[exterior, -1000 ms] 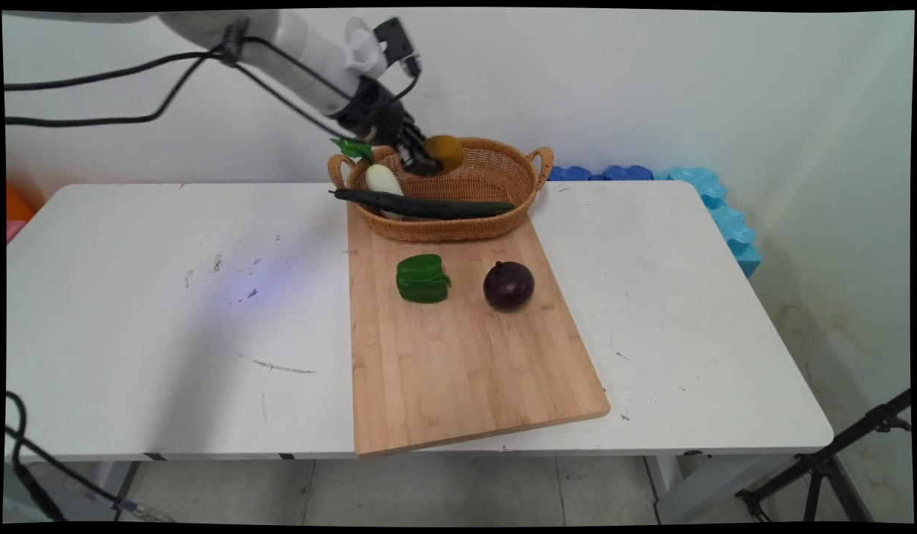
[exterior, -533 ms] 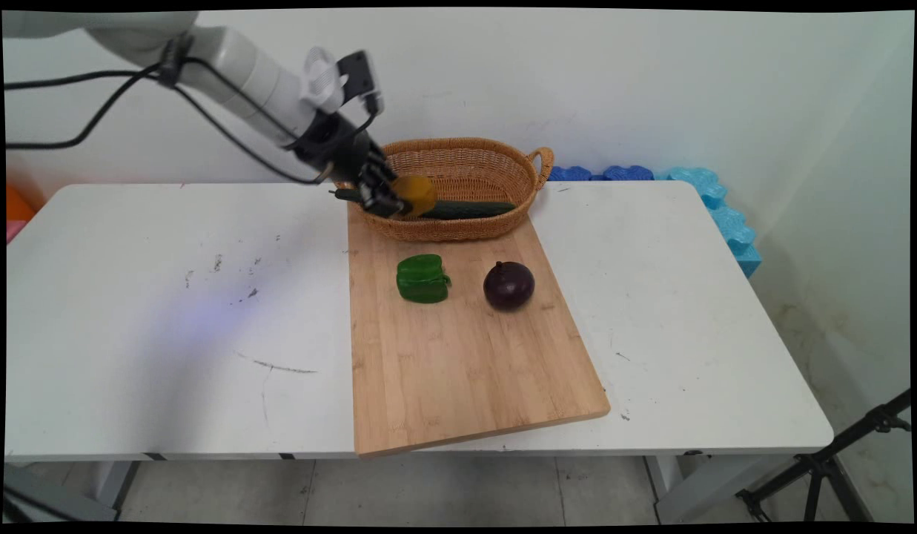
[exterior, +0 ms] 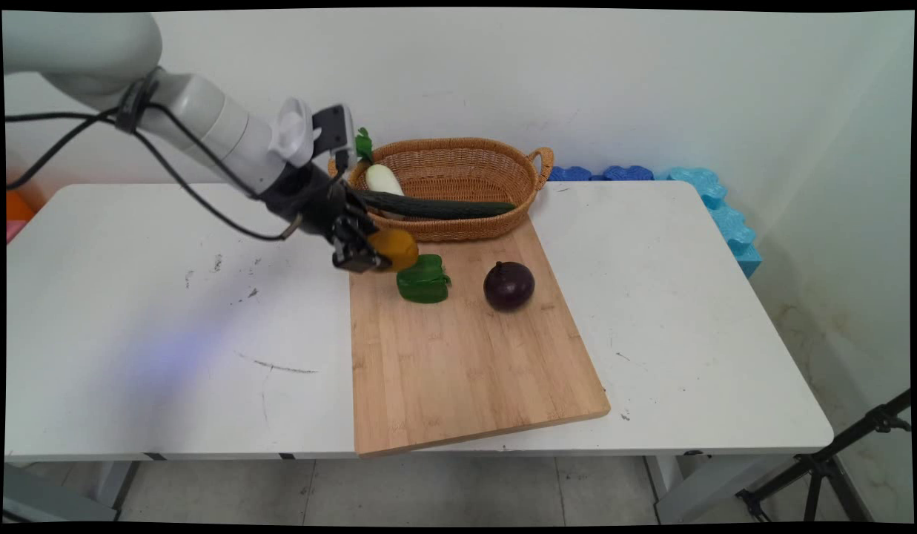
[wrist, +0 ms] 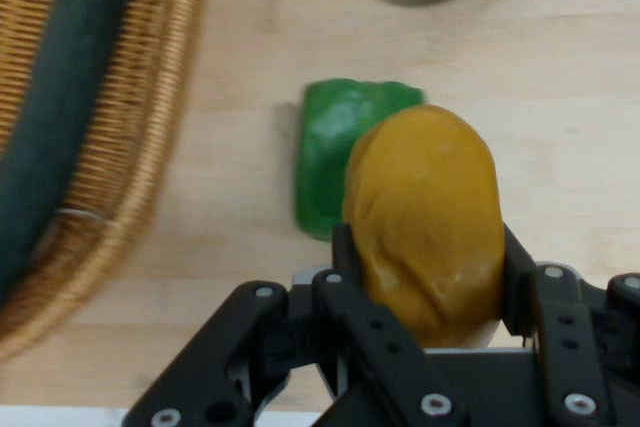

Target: Place the picked object on the cutting board

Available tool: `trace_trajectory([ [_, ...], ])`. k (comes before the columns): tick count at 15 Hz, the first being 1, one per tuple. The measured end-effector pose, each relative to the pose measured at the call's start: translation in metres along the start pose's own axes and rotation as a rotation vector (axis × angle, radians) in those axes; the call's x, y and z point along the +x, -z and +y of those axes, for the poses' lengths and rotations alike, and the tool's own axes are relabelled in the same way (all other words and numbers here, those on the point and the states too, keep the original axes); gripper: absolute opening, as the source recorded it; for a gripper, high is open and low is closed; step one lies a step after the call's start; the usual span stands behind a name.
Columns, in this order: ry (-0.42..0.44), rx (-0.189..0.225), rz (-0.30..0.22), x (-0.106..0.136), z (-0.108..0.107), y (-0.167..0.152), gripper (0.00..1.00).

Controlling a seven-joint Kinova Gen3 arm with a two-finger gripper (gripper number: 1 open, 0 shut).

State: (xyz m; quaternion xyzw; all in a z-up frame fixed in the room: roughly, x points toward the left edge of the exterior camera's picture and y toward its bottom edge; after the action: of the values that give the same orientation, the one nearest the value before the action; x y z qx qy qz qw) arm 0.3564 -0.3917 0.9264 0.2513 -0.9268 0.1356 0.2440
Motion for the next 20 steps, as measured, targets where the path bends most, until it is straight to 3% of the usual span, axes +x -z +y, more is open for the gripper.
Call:
trace_trajectory([
  [7, 0.026, -0.064, 0.005, -0.012, 0.033, -0.022, 0.0],
  [16, 0.073, -0.056, -0.001, -0.017, 0.045, -0.076, 0.0],
  [17, 0.077, -0.053, -0.002, -0.017, 0.045, -0.082, 1.0],
  [20, 0.087, -0.049, -0.004, -0.017, 0.046, -0.095, 1.0],
])
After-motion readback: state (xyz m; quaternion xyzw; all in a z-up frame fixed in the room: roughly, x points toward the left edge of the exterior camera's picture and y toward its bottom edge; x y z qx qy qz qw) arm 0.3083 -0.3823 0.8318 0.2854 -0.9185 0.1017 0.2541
